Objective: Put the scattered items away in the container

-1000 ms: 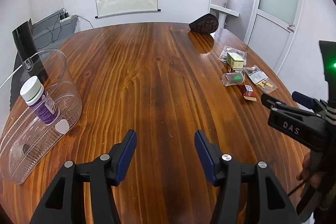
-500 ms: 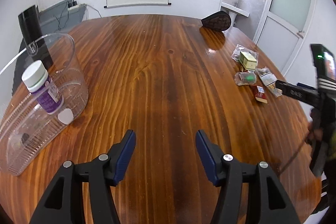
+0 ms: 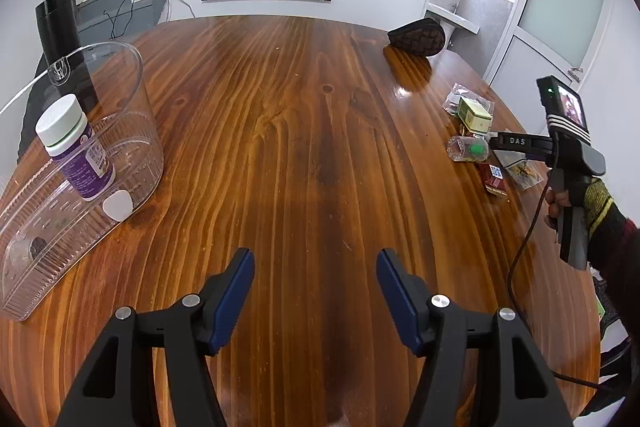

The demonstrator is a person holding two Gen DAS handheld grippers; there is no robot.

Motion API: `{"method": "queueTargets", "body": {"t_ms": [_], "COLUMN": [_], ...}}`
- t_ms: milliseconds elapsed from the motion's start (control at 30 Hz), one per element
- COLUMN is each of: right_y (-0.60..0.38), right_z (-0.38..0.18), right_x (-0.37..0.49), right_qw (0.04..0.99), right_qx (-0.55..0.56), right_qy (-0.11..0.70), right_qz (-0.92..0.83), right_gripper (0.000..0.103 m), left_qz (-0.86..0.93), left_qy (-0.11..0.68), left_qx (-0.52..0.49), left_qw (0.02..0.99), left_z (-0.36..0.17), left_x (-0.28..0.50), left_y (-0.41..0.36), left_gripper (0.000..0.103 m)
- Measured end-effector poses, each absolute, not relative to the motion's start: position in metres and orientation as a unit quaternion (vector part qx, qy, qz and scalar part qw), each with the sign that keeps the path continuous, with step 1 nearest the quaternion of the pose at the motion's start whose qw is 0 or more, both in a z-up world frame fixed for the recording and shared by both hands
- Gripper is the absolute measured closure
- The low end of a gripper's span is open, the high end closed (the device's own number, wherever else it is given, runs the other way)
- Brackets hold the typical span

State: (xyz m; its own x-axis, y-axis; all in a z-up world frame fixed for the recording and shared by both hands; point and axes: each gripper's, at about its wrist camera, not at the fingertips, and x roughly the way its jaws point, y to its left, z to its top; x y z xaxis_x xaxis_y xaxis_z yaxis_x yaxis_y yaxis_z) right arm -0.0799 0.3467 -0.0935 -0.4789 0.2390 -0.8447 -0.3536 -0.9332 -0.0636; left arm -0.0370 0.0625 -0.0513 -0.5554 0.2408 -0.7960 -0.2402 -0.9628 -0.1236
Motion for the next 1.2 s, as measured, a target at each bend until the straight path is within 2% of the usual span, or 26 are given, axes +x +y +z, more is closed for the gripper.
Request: {"method": "queueTargets", "body": {"t_ms": [167,433,800,1200], "right_y": [0.339,0.308,0.304,0.345], "right_z": [-0.099,-0.094,-0.049,-0.032], "right_x": [-0.074,-0.035,0.016,-0.090], "right_qw": [0.140,0.082,0.097,0.134], "right_qx": [-0.491,-0.494,-0.441,-0.430], "right_qy": [0.062,0.042,0.071,0.106], "right_qz": [0.858,0.865,0.889,0.886], "right_gripper": [0.013,0.014,0.014,0.015], "left_qz": [0.884,0.880,0.870,0.873], "left_qy": [0.000,0.011,0.034,0.037], "left_qx": [-0.446,-0.441,-0.433,-0.431], "left_qw": [0.142,0.174,0.233,0.226], "left_z": [-0.049,-0.045,-0.037,-0.038], "left_x": [-0.037,-0.045,-0.060,-0.054], "left_y": [0.065,0.085,0.128,0.126], "left_gripper": [0.038,0.038,0.038,0.038]}}
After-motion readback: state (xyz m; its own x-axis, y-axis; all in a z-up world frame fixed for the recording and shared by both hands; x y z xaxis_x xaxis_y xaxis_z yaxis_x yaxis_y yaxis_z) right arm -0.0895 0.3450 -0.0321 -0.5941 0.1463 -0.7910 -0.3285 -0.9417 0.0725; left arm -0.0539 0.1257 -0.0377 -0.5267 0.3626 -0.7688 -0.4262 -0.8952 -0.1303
